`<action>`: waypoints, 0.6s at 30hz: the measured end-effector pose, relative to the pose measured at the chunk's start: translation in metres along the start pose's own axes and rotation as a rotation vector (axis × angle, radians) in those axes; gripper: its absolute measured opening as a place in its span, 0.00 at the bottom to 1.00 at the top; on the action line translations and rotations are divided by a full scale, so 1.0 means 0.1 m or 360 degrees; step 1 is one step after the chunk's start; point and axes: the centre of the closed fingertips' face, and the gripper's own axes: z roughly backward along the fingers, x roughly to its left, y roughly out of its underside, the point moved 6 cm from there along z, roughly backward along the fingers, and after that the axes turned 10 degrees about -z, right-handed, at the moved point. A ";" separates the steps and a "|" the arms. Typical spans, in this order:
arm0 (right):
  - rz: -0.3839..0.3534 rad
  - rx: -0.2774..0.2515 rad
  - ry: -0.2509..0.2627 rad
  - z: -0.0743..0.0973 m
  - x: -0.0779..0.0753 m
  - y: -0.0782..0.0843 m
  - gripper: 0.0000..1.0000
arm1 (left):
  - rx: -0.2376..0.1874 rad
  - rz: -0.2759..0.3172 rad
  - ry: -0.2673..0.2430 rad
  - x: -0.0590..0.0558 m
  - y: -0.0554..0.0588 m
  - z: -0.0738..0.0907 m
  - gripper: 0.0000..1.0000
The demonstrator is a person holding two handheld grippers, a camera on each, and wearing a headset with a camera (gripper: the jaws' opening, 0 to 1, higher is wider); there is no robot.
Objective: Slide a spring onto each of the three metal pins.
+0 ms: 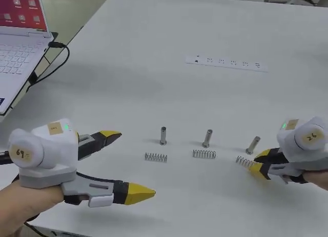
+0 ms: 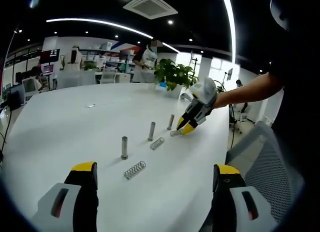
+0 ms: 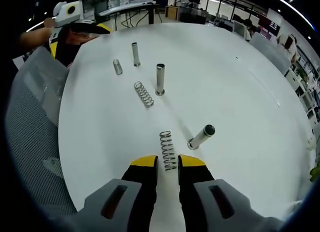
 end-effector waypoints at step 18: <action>-0.0011 0.0038 -0.0010 -0.07 0.02 0.02 0.08 | 0.0011 0.0016 0.0009 -0.05 0.03 -0.01 0.93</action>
